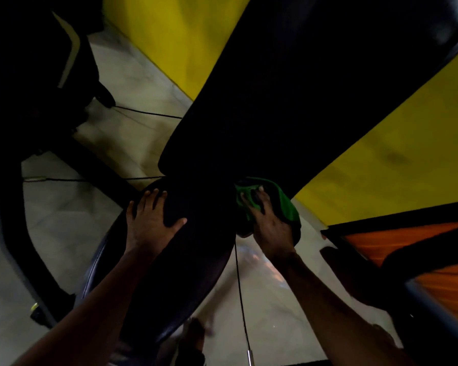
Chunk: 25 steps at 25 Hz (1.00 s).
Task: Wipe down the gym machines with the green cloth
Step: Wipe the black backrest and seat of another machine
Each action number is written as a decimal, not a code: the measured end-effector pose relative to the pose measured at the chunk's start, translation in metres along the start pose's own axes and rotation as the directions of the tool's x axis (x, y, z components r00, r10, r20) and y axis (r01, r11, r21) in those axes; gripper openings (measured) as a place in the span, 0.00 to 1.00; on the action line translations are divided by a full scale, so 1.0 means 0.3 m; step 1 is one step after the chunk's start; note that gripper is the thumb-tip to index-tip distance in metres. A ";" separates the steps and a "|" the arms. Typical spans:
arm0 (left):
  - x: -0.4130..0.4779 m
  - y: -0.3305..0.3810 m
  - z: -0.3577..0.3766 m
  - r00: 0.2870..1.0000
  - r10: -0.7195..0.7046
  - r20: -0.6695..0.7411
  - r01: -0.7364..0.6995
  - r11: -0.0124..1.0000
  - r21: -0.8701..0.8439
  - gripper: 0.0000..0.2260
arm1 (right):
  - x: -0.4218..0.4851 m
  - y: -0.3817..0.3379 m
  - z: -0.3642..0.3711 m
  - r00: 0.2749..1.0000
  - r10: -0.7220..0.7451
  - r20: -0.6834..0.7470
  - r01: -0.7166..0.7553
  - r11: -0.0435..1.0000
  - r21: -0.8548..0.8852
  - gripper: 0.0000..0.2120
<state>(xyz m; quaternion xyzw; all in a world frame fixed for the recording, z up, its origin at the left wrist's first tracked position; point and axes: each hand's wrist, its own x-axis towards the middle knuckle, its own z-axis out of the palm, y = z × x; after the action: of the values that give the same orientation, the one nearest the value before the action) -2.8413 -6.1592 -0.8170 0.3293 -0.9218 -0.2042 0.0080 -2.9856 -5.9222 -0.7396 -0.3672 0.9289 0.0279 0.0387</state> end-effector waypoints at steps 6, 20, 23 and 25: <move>-0.002 -0.007 0.007 1.000 0.027 0.011 -0.028 0.998 0.051 0.40 | 0.012 0.021 0.033 0.934 0.079 -0.349 -0.018 0.985 0.174 0.27; 0.069 0.115 -0.060 0.975 -0.123 0.186 0.126 0.992 -0.003 0.39 | 0.045 -0.146 0.037 0.552 0.797 -0.247 -0.193 0.410 0.891 0.34; 0.122 0.224 -0.126 0.994 0.077 0.081 -0.054 0.965 -0.256 0.35 | 0.129 -0.079 -0.094 0.495 0.801 -0.336 -0.110 0.441 0.890 0.34; 0.194 0.334 -0.224 0.970 0.234 -0.071 -0.243 0.888 -0.391 0.35 | 0.162 -0.042 -0.196 0.479 0.784 -0.395 -0.051 0.474 0.879 0.34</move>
<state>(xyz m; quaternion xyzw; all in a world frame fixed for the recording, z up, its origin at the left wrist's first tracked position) -2.9373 -6.1496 -0.7239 0.2073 -0.8944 -0.3808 0.1098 -3.0154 -5.9692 -0.6859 -0.0086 0.8235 -0.5239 -0.2175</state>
